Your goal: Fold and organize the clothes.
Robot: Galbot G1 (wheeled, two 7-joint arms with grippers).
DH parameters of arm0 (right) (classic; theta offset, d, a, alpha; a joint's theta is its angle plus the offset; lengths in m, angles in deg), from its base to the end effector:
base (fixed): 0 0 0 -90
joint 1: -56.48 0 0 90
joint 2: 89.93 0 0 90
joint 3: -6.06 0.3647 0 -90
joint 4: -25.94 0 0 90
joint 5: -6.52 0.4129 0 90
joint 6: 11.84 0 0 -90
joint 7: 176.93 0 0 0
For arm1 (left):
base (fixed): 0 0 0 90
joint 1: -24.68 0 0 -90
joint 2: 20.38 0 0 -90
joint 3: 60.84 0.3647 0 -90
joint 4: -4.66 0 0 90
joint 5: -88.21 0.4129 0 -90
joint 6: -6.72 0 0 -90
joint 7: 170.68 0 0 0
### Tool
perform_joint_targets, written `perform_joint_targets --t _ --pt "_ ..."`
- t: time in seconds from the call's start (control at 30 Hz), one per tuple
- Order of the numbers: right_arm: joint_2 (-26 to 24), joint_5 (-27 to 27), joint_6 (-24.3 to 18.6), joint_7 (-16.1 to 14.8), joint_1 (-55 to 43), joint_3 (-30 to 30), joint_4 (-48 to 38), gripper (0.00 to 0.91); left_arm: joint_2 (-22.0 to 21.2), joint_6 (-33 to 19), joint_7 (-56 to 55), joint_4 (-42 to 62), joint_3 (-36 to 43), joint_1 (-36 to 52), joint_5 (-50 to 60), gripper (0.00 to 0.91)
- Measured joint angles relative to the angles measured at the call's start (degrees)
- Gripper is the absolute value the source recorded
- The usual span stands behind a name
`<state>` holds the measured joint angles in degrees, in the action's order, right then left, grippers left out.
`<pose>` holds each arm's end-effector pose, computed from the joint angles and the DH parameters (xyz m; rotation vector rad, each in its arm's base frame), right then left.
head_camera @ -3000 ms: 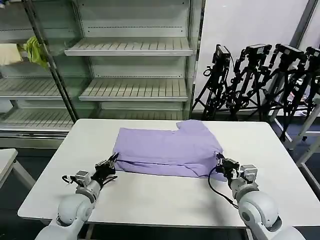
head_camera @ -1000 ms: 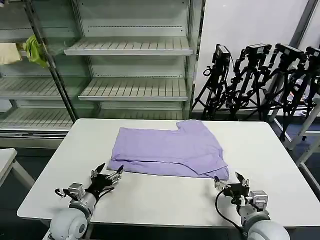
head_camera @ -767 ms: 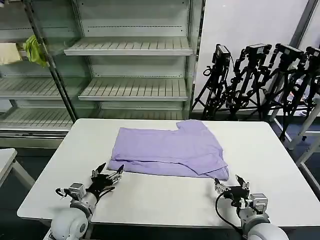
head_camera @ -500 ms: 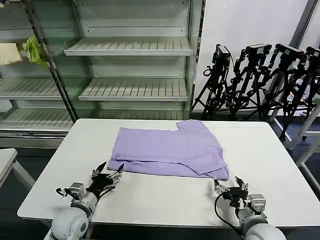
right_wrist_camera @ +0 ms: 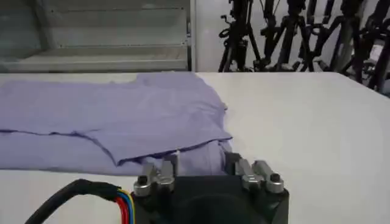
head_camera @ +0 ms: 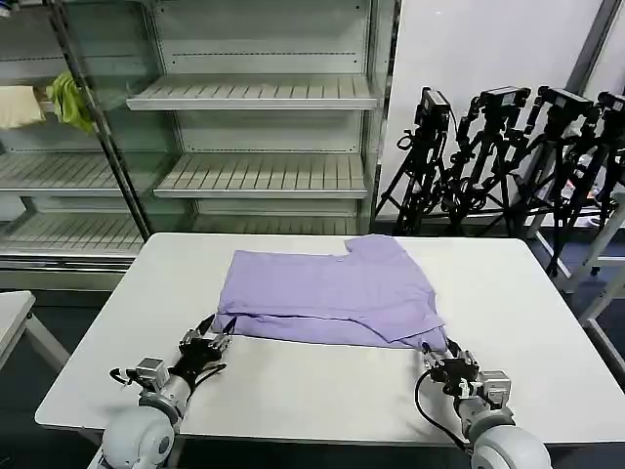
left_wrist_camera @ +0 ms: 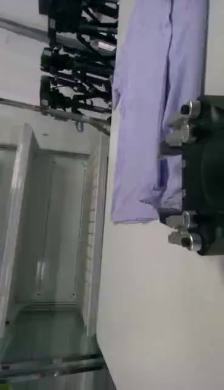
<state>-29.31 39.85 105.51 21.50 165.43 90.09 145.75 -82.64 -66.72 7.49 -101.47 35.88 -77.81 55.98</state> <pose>0.2860 -0.0457 -0.2644 0.0646 -2.7296 -0.0025 0.3321 0.0753 -0.3223 -0.3036 -2.8037 0.1146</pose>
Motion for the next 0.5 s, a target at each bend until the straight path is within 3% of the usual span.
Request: perform_joint_targets --t 0.3,0.4,0.43,0.5 --pt "0.0 -0.2 -0.2 -0.3 0.4 0.2 0.1 0.030 0.1 0.0 0.3 0.0 0.2 -1.0 0.9 0.484" --pt "0.0 -0.2 -0.2 -0.3 0.4 0.2 0.3 0.020 0.2 0.0 0.3 0.0 0.2 -1.1 1.2 0.554" --pt "0.0 -0.3 -0.2 -0.3 0.4 0.2 0.3 0.020 0.2 0.0 0.3 0.0 0.2 -1.1 1.2 0.635" --pt "0.1 -0.3 -0.3 -0.3 0.6 0.2 0.4 0.010 0.2 0.0 0.4 0.0 0.2 -1.1 1.2 0.665"
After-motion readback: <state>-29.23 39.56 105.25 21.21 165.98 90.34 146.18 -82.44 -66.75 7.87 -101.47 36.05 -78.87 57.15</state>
